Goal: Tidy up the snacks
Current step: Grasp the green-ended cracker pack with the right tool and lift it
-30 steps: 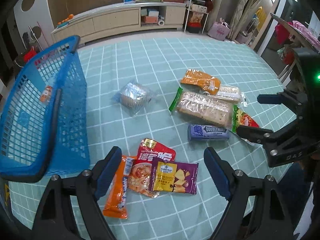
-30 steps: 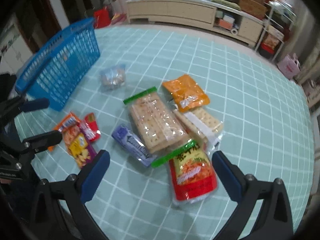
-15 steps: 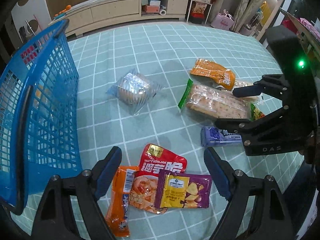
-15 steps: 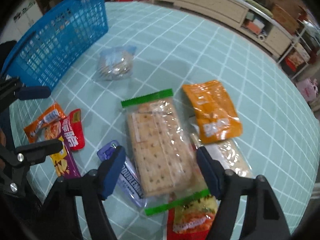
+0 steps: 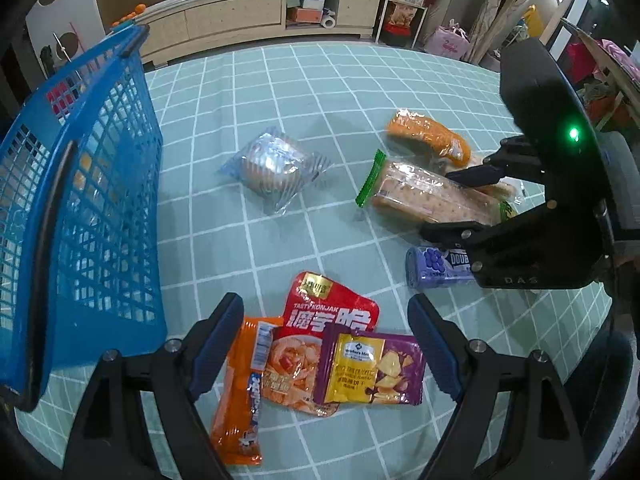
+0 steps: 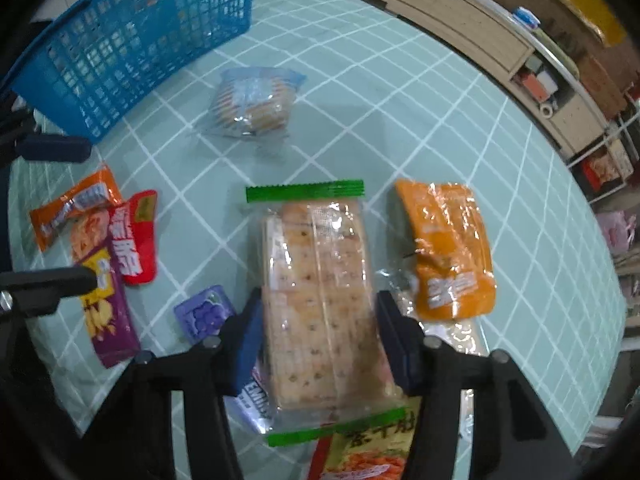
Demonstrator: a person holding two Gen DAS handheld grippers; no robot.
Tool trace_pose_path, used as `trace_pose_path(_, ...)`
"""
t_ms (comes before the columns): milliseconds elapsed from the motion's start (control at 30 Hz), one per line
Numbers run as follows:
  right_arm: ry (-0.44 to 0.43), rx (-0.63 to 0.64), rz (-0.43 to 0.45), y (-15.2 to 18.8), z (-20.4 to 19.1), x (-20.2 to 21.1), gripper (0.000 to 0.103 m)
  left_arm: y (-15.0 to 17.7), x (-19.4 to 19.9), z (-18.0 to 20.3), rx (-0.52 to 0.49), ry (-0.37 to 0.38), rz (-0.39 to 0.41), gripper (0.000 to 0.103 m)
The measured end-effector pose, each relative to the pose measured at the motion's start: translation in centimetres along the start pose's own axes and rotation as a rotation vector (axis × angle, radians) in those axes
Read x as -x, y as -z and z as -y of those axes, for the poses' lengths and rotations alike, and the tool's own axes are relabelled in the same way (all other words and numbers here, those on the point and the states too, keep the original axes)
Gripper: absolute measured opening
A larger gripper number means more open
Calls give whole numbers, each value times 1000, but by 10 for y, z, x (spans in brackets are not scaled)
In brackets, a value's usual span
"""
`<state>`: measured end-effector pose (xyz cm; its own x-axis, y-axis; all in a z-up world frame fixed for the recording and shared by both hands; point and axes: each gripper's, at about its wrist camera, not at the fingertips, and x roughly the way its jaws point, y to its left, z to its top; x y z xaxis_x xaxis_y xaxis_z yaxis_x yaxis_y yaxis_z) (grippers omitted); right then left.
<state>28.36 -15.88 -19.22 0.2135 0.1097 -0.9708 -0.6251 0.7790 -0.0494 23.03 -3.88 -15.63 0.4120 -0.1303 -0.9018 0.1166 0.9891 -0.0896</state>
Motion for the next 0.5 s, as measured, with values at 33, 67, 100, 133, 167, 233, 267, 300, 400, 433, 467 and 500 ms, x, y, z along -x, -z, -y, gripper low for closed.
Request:
trace_pose_path(33,-5,-10,8,2,1,2,58,1,1,0,-1,-1,0,83)
trace_pose_path(67,-1,-30,18,5,2,5,58,2,3,-1,-1,-3,0,83)
trace_pose_path(100,-6,-47,27,7,-1,8,58,3,4,-1,-1,-5,2,83)
trace_pose_path(133,-15,-65,38,11,-4,14,58,3,6,-2,-1,-6,4,83)
trace_pose_path(167,-21,-87,54,14,-4,22,58,3,9,-2,4,-6,7,83)
trace_pose_path(233,-22,-110,73,21,-4,33,58,3,11,-4,18,0,13,83)
trace_pose_path(267,-16,-127,84,25,-2,42,58,3,15,-4,30,8,18,83)
trace_pose_path(300,-13,-137,90,27,-2,48,58,3,18,-3,38,14,22,83)
trace_pose_path(400,1,-170,120,37,1,67,58,3,28,1,57,29,32,83)
trace_pose_path(433,8,-186,132,42,3,75,58,2,31,3,60,31,36,83)
trace_pose_path(467,11,-200,144,44,6,81,58,1,35,5,62,34,40,83)
trace_pose_path(500,13,-215,153,48,8,87,58,1,38,8,62,35,44,83)
